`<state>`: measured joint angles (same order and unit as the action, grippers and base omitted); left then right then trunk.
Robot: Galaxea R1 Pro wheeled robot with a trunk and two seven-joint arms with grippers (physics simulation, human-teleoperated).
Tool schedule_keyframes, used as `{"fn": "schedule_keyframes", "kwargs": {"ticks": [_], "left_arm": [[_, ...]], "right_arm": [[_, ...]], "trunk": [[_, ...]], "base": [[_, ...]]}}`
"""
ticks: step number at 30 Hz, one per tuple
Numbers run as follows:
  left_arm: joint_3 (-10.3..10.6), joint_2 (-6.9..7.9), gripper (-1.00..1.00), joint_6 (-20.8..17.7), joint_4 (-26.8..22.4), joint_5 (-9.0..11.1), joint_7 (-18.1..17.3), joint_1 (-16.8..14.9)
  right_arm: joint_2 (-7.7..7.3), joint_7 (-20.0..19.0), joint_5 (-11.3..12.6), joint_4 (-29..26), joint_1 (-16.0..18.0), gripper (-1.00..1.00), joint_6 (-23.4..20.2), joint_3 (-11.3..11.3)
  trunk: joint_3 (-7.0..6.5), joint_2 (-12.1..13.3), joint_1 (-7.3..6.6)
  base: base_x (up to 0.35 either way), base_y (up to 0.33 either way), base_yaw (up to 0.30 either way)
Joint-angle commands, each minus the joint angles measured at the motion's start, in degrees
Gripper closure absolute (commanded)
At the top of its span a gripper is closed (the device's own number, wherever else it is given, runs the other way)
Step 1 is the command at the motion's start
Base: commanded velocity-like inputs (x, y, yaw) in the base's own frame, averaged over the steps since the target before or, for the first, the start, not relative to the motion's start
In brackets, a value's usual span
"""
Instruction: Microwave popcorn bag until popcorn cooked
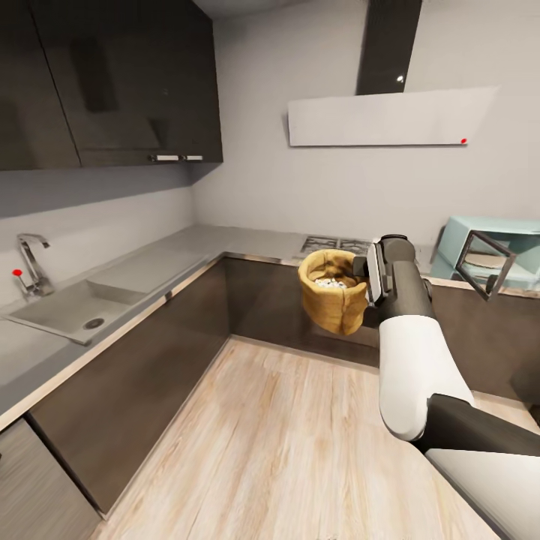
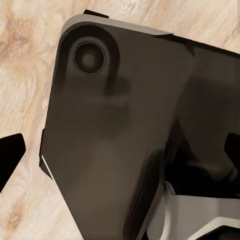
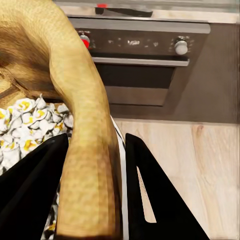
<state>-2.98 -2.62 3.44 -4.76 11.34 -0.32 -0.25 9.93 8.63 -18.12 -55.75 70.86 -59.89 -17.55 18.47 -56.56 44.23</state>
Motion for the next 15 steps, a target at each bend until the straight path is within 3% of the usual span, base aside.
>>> {"fn": "schedule_keyframes", "kwargs": {"ticks": [1, 15], "left_arm": [[-0.3, -0.02, -1.0, 0.2, 0.0, 0.2, 0.0, 0.0], [-0.3, -0.02, -1.0, 0.2, 0.0, 0.2, 0.0, 0.0]], "right_arm": [[0.07, 0.3, 0.2, 0.0, 0.0, 1.0, -0.1, -0.1], [0.07, 0.3, 0.2, 0.0, -0.1, 1.0, -0.1, -0.2]], "trunk": [[0.07, 0.0, 0.0], [0.07, 0.0, 0.0]], "base": [[0.0, 0.0, -0.246], [0.0, 0.0, -0.247]]}}
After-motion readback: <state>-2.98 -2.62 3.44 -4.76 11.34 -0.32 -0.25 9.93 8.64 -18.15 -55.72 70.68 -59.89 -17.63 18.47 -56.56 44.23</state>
